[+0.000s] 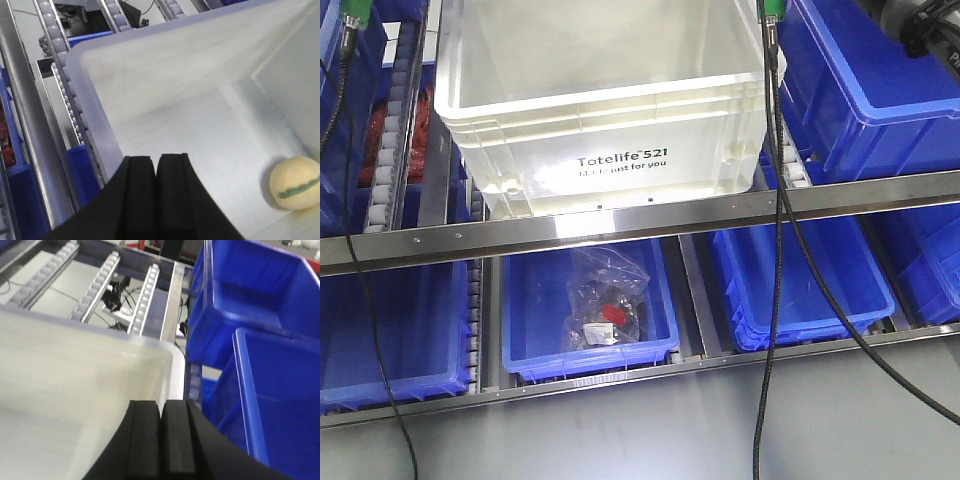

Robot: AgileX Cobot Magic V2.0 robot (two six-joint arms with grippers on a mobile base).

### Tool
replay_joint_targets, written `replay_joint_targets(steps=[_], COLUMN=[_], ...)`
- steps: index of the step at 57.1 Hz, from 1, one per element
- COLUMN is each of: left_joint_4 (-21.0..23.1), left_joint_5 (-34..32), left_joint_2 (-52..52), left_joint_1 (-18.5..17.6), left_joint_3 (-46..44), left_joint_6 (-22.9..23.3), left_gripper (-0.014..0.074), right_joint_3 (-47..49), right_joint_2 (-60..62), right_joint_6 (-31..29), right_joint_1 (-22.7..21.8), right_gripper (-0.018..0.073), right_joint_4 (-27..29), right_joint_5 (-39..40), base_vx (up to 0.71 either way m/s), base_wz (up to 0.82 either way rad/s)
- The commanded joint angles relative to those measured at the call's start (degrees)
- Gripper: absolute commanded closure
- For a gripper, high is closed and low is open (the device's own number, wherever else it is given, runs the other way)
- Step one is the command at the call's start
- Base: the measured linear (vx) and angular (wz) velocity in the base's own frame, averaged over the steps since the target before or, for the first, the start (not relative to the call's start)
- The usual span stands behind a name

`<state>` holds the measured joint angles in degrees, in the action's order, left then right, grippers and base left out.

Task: Place moving items into box and shelve

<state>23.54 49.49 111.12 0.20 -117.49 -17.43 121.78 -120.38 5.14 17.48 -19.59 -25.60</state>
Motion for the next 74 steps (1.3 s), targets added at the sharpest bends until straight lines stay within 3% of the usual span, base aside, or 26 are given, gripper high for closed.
replay_joint_targets(steps=[1, 18, 35, 74], left_joint_4=[0.2, -2.4, -2.4, -2.4], left_joint_5=[-2.4, 2.5, 5.3, 5.8], left_joint_2=[-3.6, -3.6, -3.6, -3.6], left_joint_1=[-0.2, -0.2, -0.2, -0.2], left_joint_3=[-1.9, -1.9, -1.9, -1.9], left_joint_6=[1.1, 2.6, 4.1, 4.0], left_gripper=[0.0604, 0.0600, 0.0597, 0.0597], right_joint_3=[2.2, 2.2, 2.2, 2.2], right_joint_2=[4.0, 4.0, 5.6, 5.9], right_joint_6=[0.3, 2.4, 8.1, 7.9], right_joint_1=[-0.4, -0.4, -0.4, -0.4], right_gripper=[0.0566, 0.0564, 0.0563, 0.0563], right_joint_4=[-1.3, -1.5, -7.2, -9.0], right_joint_5=[2.6, -1.0, -5.6, -8.4], base_vx=[0.00, 0.00, 0.00, 0.00], base_wz=[0.00, 0.00, 0.00, 0.00])
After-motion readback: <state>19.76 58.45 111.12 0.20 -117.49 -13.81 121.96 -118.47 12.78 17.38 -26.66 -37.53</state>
